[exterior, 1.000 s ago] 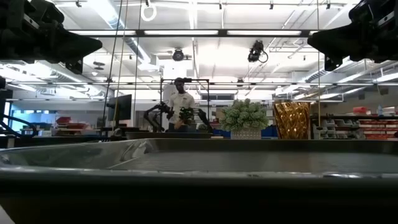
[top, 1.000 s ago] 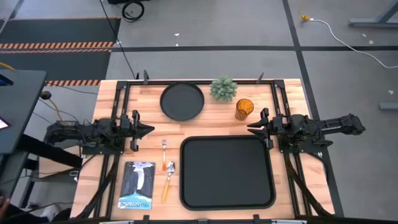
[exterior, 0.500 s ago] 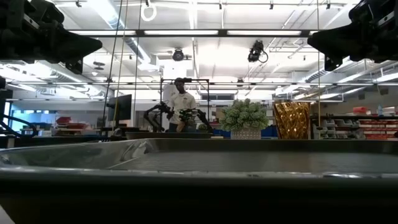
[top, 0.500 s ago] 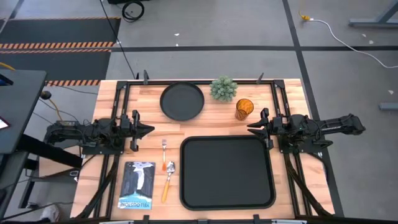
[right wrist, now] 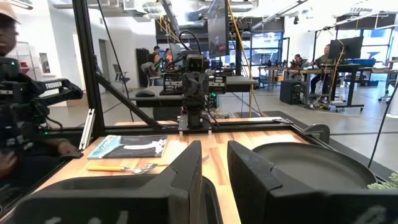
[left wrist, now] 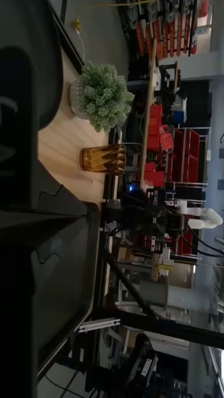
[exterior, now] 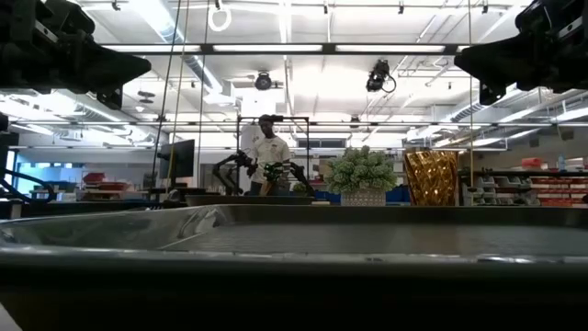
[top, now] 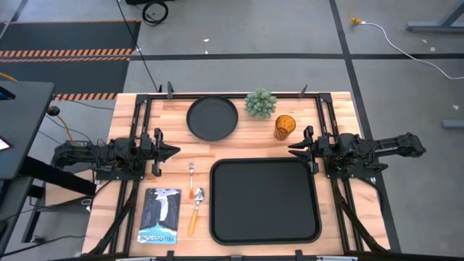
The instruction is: Pick and place plate/cup/fork/spoon on tray
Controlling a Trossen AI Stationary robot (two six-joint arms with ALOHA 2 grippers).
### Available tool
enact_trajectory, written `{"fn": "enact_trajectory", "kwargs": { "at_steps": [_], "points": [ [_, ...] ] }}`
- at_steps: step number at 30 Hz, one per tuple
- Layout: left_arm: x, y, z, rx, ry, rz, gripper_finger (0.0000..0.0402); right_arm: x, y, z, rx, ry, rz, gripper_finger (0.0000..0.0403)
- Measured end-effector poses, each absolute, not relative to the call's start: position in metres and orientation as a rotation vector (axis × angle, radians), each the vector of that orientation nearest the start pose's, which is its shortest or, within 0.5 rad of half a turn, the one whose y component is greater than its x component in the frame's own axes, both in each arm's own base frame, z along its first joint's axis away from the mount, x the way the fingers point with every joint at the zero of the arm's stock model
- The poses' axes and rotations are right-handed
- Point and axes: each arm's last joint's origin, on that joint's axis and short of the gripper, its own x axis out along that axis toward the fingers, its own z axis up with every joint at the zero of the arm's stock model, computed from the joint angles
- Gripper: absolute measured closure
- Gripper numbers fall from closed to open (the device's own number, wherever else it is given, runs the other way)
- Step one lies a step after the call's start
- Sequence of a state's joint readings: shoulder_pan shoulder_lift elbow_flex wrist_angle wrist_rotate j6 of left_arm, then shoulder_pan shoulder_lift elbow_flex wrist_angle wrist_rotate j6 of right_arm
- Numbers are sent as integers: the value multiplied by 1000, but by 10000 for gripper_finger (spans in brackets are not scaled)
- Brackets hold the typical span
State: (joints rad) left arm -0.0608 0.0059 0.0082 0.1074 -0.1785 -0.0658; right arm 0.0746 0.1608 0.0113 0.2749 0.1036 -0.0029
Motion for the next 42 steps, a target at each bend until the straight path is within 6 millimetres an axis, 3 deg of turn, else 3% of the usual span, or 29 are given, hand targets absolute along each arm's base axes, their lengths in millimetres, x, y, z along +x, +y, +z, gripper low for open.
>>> {"fn": "enact_trajectory", "kwargs": {
  "at_steps": [20, 25, 31, 35, 42],
  "points": [
    [97, -1, 176, -79, -112, 114, 377, 106, 5, 181, 7, -125, -29, 318],
    [97, -1, 176, -79, -113, 114, 377, 106, 3, 183, -128, -139, -89, 318],
    [96, -1, 178, -100, -133, 112, 377, 105, 3, 187, -136, -188, -104, 318],
    [96, -1, 178, -326, -151, 99, 377, 103, 3, 197, -14, -292, -93, 318],
    [96, 1, 181, -364, -188, 126, 377, 98, 2, 209, 248, -441, -68, 318]
  ]
}}
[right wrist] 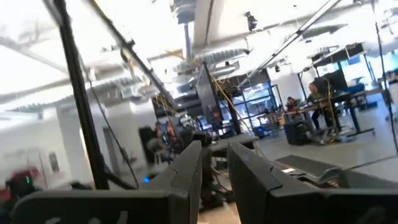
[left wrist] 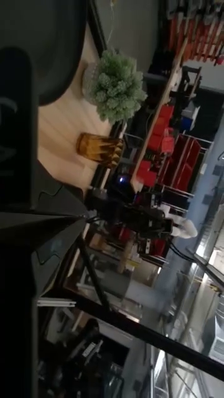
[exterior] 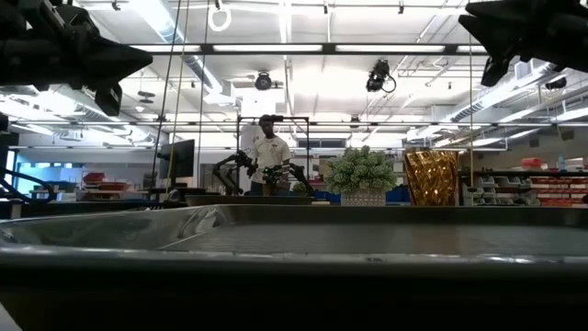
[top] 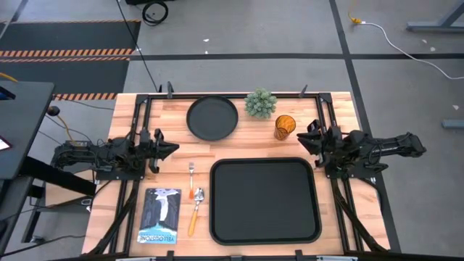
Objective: Pick and place plate/cup/fork/spoon on tray
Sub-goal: Put the orange cup on the top right of the black tray
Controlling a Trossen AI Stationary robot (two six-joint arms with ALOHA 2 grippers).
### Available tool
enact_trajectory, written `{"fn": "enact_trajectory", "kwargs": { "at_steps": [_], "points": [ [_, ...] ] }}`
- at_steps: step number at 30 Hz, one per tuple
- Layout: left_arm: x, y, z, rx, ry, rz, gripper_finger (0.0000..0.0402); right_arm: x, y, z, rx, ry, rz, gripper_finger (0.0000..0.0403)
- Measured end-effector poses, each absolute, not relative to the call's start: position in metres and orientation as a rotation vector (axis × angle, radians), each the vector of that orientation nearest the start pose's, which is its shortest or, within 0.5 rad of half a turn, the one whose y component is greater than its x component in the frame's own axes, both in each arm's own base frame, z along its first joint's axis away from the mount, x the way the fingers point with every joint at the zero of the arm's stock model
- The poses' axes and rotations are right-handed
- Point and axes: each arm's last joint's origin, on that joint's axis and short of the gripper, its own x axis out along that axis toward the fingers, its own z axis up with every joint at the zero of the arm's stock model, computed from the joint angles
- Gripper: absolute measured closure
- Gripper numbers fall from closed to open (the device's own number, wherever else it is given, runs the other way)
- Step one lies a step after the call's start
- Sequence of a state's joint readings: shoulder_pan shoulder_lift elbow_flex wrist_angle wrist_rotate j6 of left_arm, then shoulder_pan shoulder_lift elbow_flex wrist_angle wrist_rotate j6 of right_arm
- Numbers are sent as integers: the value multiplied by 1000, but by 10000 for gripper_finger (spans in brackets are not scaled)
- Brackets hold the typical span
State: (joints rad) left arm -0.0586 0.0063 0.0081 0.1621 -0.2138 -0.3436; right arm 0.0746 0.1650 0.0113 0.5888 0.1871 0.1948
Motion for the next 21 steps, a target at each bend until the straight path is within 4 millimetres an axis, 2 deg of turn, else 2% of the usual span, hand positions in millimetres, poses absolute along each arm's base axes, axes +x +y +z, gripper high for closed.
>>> {"fn": "enact_trajectory", "kwargs": {
  "at_steps": [6, 14, 18, 21],
  "points": [
    [96, -2, 181, -394, -173, 47, 377, 96, 0, 213, 278, -488, -105, 318],
    [96, -6, 182, -266, -160, -83, 377, 97, -3, 213, 321, -508, -240, 318],
    [95, -5, 185, -214, -197, -67, 377, 101, -5, 210, 310, -470, -291, 318],
    [94, -3, 190, -189, -258, 10, 377, 104, -7, 207, 301, -443, -331, 318]
  ]
}}
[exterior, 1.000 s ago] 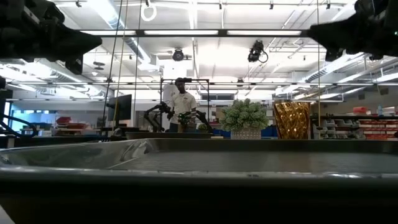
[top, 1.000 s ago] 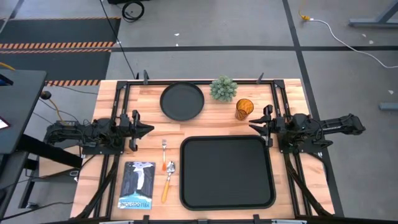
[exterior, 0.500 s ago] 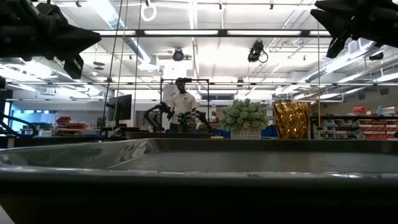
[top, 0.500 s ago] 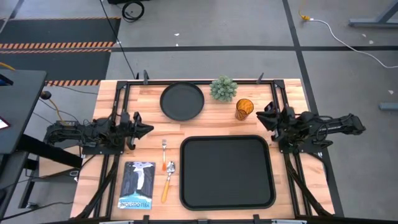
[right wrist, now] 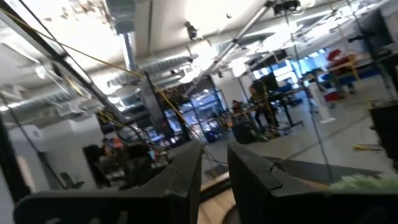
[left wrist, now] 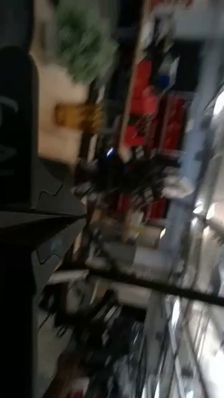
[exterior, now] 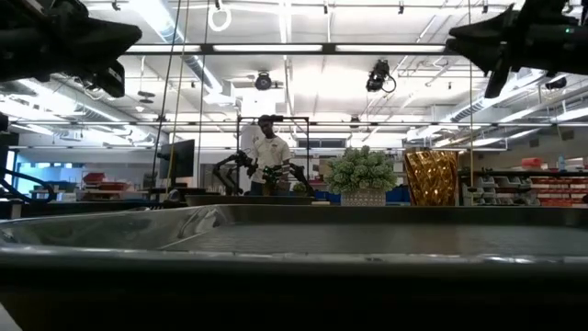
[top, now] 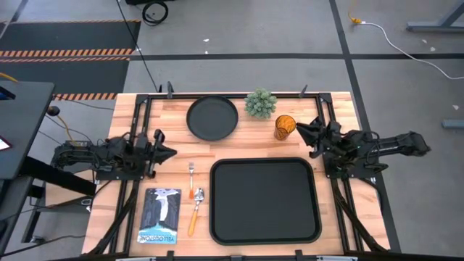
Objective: Pick and place plate/cup/fork/spoon on tray
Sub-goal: Put the orange cup on the top right of the black tray
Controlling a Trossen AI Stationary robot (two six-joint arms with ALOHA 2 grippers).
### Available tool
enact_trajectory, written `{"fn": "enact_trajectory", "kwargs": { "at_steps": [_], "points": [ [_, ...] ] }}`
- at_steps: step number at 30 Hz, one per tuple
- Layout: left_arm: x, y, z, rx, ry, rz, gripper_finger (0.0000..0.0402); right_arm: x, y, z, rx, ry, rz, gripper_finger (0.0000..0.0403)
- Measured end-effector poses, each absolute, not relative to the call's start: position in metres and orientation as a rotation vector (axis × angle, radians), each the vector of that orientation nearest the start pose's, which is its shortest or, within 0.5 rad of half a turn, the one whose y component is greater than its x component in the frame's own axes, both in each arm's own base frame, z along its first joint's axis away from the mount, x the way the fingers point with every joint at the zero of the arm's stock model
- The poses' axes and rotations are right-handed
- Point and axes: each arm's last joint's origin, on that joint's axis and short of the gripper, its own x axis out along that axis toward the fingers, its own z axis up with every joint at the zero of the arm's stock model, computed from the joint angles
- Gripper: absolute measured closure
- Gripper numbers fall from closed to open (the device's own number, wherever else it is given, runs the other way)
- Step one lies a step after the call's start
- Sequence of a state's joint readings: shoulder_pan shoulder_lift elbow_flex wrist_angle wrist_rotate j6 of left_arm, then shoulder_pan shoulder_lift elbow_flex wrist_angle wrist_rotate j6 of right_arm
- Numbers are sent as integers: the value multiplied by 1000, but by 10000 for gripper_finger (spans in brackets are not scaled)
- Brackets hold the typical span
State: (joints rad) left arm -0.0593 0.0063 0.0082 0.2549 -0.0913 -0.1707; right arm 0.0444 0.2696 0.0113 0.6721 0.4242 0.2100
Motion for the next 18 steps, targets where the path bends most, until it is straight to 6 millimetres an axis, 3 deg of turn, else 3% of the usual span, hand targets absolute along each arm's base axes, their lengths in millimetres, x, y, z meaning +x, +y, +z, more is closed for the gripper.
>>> {"fn": "enact_trajectory", "kwargs": {
  "at_steps": [7, 12, 18],
  "points": [
    [93, 4, 191, -158, -283, 244, 369, 111, -16, 200, 307, -390, -432, 318],
    [91, 7, 193, -104, -290, 389, 325, 114, -24, 196, 327, -346, -509, 318],
    [88, 12, 194, 100, -244, 594, 273, 122, -32, 214, 275, -249, -581, 318]
  ]
}}
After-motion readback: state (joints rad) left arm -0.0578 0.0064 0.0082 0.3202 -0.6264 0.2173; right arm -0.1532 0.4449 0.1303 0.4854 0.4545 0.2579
